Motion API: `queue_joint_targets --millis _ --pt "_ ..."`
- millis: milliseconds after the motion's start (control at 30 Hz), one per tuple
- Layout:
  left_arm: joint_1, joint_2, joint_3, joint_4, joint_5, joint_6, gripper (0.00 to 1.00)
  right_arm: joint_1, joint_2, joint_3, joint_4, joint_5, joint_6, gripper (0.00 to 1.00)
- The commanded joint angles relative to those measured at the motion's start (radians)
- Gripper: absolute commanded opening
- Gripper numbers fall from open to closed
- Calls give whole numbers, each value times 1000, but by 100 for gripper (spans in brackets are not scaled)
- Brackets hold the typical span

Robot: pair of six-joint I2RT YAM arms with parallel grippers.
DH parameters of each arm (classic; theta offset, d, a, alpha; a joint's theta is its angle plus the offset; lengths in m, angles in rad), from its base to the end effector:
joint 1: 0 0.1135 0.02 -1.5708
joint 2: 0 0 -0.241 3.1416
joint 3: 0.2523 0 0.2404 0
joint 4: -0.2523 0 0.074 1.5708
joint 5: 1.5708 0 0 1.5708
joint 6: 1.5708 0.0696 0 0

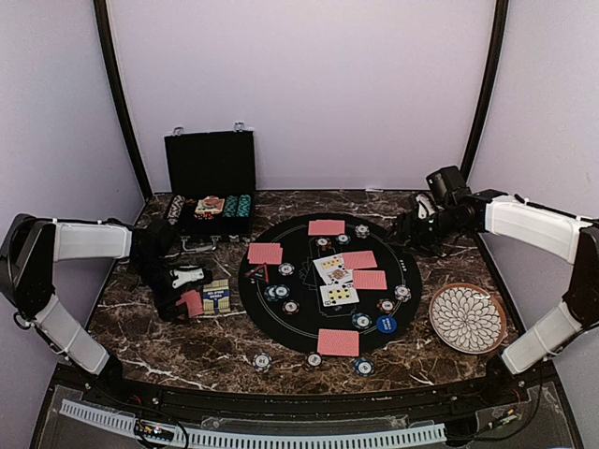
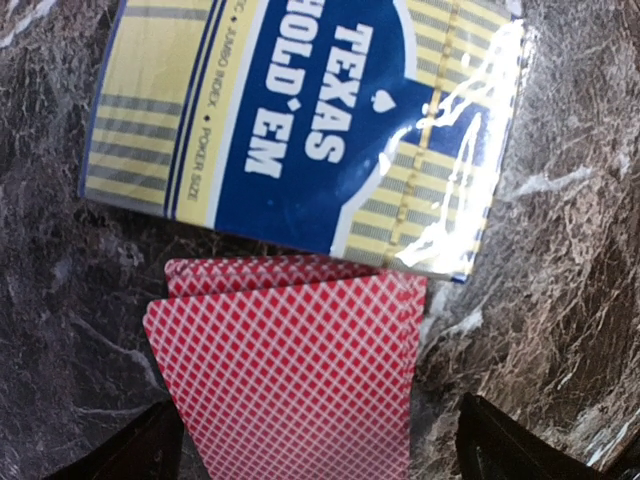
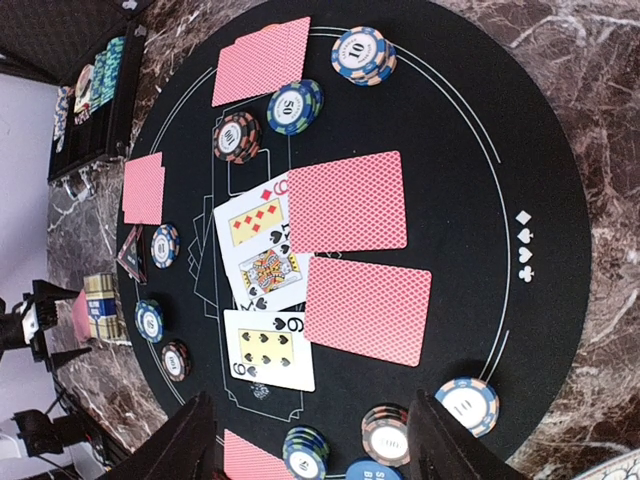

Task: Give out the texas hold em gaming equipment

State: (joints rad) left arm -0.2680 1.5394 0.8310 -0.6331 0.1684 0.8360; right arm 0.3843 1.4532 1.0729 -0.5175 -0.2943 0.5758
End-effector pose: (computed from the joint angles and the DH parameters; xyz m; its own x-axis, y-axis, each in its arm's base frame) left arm 0.2483 -0.0803 0.1096 -0.4086 0.8708 -0.2735 0.8964 0.4392 0.0592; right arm 0.2871 0.1379 0.2122 -0.8947 0.2003 -0.3993 -0.0468 0.8469 0.5297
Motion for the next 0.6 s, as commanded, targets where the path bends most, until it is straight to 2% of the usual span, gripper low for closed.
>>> queue_joint_targets --millis 0,100,167,200,367,467,567 --pt "-5 -42 71 -91 63 -19 99 6 -34 25 4 15 2 74" --pt "-5 -48 109 -112 66 -38 99 5 -39 34 -7 32 1 83" --pt "-3 -54 145 -127 66 -54 99 5 -48 38 -10 54 -2 96" --pt "-1 -57 173 -133 68 -62 99 5 -51 39 -10 69 -4 98" --pt "56 -73 268 -56 83 -190 99 -1 -77 22 8 214 -27 98" --pt "101 -94 266 106 98 -278 99 -26 -106 -16 56 313 -31 98" --pt "142 -134 169 302 89 -380 99 -60 -132 -57 107 439 -27 98"
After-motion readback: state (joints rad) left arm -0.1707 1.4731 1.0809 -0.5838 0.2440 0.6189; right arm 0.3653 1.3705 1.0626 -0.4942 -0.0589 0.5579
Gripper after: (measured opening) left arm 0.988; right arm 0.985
